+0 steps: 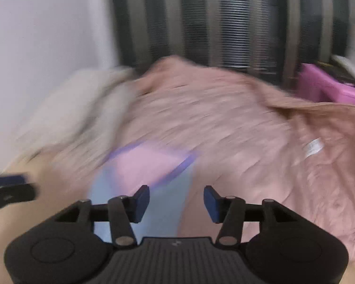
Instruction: Fold clothes
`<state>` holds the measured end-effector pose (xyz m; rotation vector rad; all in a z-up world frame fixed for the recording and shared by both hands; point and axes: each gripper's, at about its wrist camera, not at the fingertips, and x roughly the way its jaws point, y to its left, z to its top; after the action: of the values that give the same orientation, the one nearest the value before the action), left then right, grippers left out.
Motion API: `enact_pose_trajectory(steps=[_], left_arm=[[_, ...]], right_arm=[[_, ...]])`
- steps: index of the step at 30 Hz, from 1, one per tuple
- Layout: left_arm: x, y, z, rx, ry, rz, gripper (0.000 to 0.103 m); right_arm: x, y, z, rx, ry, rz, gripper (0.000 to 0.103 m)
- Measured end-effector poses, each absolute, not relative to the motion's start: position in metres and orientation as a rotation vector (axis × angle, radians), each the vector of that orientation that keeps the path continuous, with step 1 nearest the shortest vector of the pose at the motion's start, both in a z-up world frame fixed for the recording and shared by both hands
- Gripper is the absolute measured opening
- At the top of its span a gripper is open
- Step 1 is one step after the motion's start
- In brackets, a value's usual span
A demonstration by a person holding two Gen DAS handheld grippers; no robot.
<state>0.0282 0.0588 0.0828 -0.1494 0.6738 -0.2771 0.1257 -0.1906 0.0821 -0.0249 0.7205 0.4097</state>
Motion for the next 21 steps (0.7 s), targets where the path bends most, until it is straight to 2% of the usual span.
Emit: enact_pose_trajectory(steps=[6, 8, 9, 10, 11, 12, 14, 19, 21], left_arm=[[-0.074, 0.028, 0.042, -0.109, 0.725, -0.470, 0.067], [-0.080, 0.018, 0.036, -0.113, 0.714, -0.483, 0.067], [-0.078, 0.016, 0.032, -0.120, 0.726, -0.475, 0.063], [-0.075, 0.015, 0.028, -0.133, 0.743, -0.459, 0.057], [-0.070, 0.015, 0.024, -0.147, 0.763, -0.443, 0.038], [-0.064, 0.016, 0.020, -0.168, 0.787, -0.429, 0.022], [-0.063, 0.023, 0.016, -0.220, 0.802, -0.429, 0.015], [-0.107, 0.030, 0.017, -0.218, 0.847, -0.519, 0.013], [-0.123, 0.035, 0.023, -0.213, 0.814, -0.515, 0.022]], right_arm=[[0.007, -0.218, 0.043, -0.001, 0.746, 0.646, 0.048], [-0.008, -0.219, 0.038, 0.023, 0.753, 0.644, 0.038], [-0.016, -0.219, 0.036, 0.035, 0.756, 0.643, 0.034], [-0.023, -0.220, 0.034, 0.047, 0.760, 0.642, 0.023], [-0.031, -0.220, 0.032, 0.059, 0.763, 0.641, 0.012], [-0.039, -0.221, 0.029, 0.071, 0.766, 0.640, 0.010], [-0.054, -0.222, 0.025, 0.095, 0.773, 0.638, 0.007], [-0.092, -0.224, 0.014, 0.154, 0.790, 0.633, 0.006], [-0.111, -0.226, 0.018, 0.161, 0.781, 0.647, 0.011]])
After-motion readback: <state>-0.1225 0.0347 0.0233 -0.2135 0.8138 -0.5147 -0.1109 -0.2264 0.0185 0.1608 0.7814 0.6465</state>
